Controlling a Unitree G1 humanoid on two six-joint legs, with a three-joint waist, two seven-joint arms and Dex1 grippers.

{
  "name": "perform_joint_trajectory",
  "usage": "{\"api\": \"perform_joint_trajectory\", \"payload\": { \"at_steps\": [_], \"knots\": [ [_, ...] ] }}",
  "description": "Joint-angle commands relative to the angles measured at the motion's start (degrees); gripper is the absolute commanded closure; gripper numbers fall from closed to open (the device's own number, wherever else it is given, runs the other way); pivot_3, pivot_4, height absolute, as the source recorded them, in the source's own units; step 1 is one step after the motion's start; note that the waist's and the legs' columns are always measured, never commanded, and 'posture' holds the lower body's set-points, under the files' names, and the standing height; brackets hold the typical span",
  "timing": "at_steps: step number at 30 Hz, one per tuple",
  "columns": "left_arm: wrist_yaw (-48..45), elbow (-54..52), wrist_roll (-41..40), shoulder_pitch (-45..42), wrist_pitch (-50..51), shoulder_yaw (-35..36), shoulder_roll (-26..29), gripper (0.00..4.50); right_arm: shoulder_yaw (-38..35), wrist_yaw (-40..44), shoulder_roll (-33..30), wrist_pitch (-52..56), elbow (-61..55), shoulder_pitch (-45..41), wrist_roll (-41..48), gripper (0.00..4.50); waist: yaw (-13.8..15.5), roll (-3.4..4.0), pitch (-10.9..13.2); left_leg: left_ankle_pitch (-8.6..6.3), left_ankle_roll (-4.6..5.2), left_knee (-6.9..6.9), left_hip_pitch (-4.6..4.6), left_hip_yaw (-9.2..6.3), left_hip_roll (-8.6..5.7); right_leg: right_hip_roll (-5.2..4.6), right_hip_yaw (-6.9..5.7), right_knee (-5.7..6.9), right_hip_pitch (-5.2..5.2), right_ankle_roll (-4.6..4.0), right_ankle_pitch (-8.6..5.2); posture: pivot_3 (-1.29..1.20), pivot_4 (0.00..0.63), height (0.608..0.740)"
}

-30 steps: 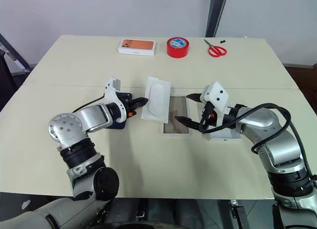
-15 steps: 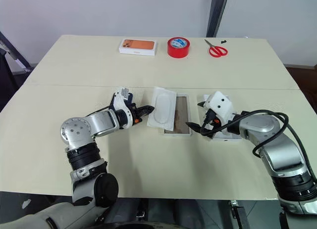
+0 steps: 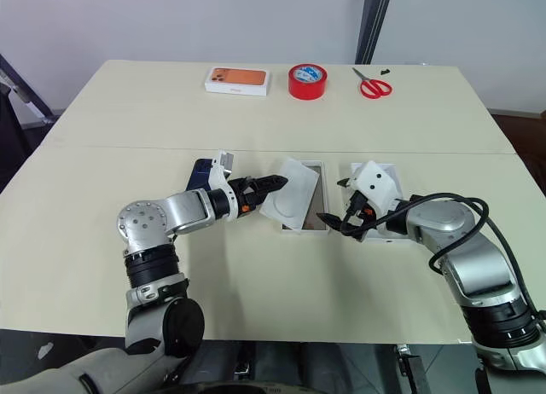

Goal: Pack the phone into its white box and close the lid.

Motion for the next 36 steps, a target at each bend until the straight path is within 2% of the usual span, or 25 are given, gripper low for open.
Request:
{"api": "perform_joint_trajectory", "payload": {
  "at_steps": [1, 2, 6, 11, 17, 24, 36],
  "knots": [
    [-1.9, -4.8, -4.2, -1.2, -0.4, 2.0, 2.8, 0.3, 0.7, -1.9, 1.4, 1.7, -2.3, -3.5, -0.2, 0.0, -0.2, 0.0, 0.0, 0.01, -0.01, 0.0, 0.0, 0.0, 0.01, 0.01, 0.0, 0.01, -0.01, 0.0, 0.0, 0.0, 0.15, 0.725],
    [-2.5, -5.8, -4.3, -0.8, -0.6, 1.9, 4.7, 0.3, 1.2, -2.7, 2.0, 2.7, -1.7, -4.7, -0.6, 0.0, -0.3, 0.01, 0.0, 0.02, -0.03, -0.01, 0.0, 0.0, 0.01, 0.01, 0.0, 0.03, -0.03, 0.0, 0.0, 0.0, 0.15, 0.725],
    [-6.6, -9.9, -3.1, 2.2, -4.2, -0.5, 12.8, 0.23, 3.8, -5.6, 5.0, 6.9, 0.7, -9.2, -1.7, 1.92, -1.1, 0.02, 0.0, 0.09, -0.15, -0.04, 0.02, -0.01, 0.02, 0.02, 0.01, 0.08, -0.05, 0.0, 0.0, 0.0, 0.15, 0.725],
    [-16.5, -15.2, 1.8, 10.2, -13.9, -7.9, 25.4, 0.23, 9.5, -9.1, 9.5, 9.0, 4.3, -14.4, -5.5, 4.48, -1.2, 0.03, 0.0, 0.11, -0.2, -0.06, 0.02, -0.01, 0.02, 0.01, 0.01, 0.08, -0.07, -0.01, 0.0, 0.0, 0.15, 0.725],
    [-32.1, -22.6, 8.2, 21.6, -28.8, -16.3, 38.5, 0.23, 15.6, -14.3, 13.9, 9.5, 11.6, -20.0, -13.2, 4.48, -1.3, 0.05, 0.0, 0.11, -0.21, -0.13, 0.0, 0.0, 0.02, -0.06, 0.01, 0.03, -0.12, -0.04, -0.01, 0.0, 0.15, 0.725],
    [-41.6, -23.7, 14.2, 30.8, -39.2, -20.7, 46.9, 0.23, 20.0, -17.3, 18.2, 7.4, 20.3, -23.4, -19.8, 4.48, -1.6, 0.1, 0.0, -0.06, 0.08, -0.21, 0.0, 0.0, 0.03, -0.13, 0.01, 0.0, -0.17, -0.06, -0.02, 0.0, 0.15, 0.725],
    [-40.9, -24.2, 15.7, 32.9, -41.6, -22.7, 45.5, 0.23, 24.0, -17.6, 16.6, -2.5, 25.0, -25.7, -31.4, 4.48, -1.6, 0.14, 0.0, -0.09, 0.15, -0.22, -0.01, 0.0, 0.03, -0.15, 0.0, 0.02, -0.2, -0.05, -0.01, 0.0, 0.15, 0.725]
  ]
}}
